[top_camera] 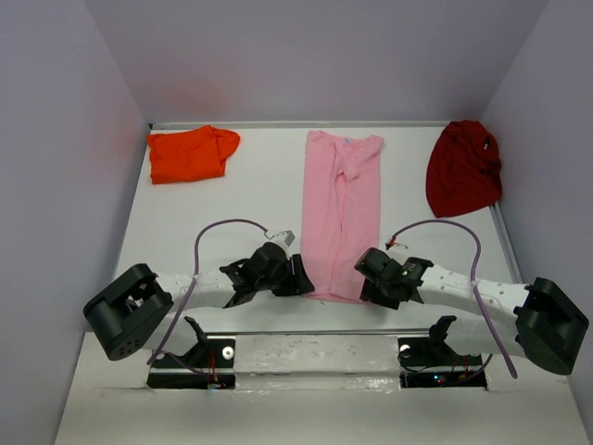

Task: Fold and stack the t-shirts
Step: Fold the tshirt

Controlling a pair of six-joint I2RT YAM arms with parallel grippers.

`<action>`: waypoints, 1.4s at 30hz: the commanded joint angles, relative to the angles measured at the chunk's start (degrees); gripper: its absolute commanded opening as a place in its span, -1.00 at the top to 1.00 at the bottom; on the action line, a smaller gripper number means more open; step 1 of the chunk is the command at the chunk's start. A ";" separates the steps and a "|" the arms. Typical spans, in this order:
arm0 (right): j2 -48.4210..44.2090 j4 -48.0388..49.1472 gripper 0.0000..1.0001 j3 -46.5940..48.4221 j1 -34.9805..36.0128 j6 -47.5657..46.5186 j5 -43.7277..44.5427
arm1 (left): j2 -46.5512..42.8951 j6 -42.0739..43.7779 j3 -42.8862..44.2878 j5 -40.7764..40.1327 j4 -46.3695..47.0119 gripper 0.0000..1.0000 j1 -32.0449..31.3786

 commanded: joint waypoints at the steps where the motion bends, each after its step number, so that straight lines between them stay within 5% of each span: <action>1: 0.94 4.11 -0.10 -0.45 0.53 1.42 0.96 | 0.94 1.01 1.34 -0.84 1.40 -0.16 -0.65; 10: 1.64 7.19 -0.07 -2.12 0.53 2.21 0.52 | 1.91 0.92 1.17 -0.58 1.85 -0.08 -1.62; 16: 2.70 8.77 0.13 -2.65 0.53 2.21 0.52 | 1.91 0.92 0.99 -0.58 1.93 0.07 -1.89; 22: 2.17 9.57 0.61 -3.71 0.53 2.21 0.08 | 3.58 1.36 0.64 0.13 2.81 0.75 -1.97; 24: 1.99 9.74 0.96 -3.97 0.53 2.21 0.08 | 4.10 1.36 0.55 0.30 3.51 1.00 -2.06; 42: -9.68 0.16 1.00 -2.04 0.53 -0.16 2.89 | -1.15 1.62 -0.07 -1.54 0.46 1.00 -1.97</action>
